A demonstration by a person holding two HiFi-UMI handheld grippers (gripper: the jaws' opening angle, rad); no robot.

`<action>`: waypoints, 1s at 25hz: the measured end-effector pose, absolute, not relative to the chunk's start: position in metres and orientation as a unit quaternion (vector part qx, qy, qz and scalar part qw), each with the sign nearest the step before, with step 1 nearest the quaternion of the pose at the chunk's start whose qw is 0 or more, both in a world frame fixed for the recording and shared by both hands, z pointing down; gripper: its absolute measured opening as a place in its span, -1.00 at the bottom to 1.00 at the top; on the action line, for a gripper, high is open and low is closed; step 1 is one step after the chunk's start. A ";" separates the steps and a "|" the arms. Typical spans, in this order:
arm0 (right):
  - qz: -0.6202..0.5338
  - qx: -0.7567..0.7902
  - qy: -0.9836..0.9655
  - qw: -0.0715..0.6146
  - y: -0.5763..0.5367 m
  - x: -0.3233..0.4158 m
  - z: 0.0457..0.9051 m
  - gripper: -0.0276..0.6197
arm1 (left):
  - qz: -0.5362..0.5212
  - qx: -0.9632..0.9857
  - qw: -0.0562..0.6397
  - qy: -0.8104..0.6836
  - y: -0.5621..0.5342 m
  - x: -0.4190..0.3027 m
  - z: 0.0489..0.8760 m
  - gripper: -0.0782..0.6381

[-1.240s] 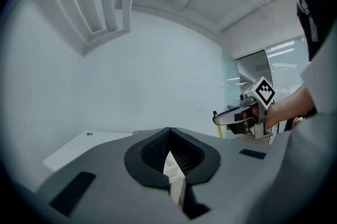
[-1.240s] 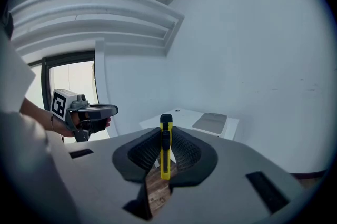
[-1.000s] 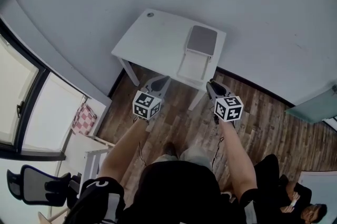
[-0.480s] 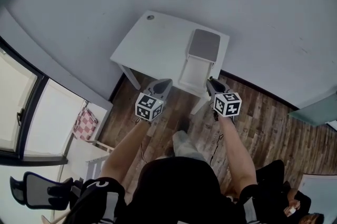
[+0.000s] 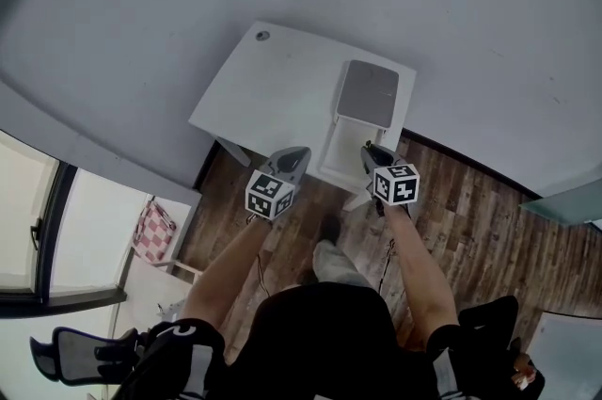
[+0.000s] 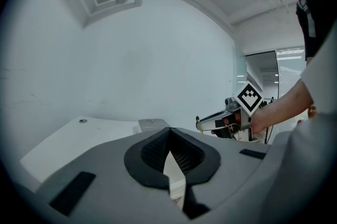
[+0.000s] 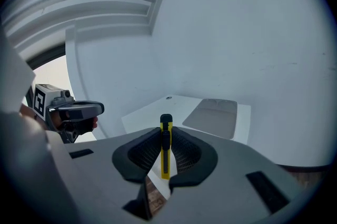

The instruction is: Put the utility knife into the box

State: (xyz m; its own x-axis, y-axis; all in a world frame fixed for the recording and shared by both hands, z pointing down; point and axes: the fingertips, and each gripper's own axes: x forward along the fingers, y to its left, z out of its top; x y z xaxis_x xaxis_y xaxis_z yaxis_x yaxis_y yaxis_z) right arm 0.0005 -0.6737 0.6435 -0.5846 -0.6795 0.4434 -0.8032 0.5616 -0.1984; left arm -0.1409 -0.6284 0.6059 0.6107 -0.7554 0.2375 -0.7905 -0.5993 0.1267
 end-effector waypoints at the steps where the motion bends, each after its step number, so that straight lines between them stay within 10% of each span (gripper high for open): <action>1: 0.197 0.425 -0.868 0.166 -0.682 -0.003 0.651 -0.69 | 0.082 0.890 0.115 -0.434 -0.635 -0.143 0.611 -0.71; 25: 0.300 0.367 -0.810 0.346 -0.763 -0.041 0.832 -0.69 | 0.106 0.860 0.193 -0.461 -0.723 -0.155 0.683 -0.71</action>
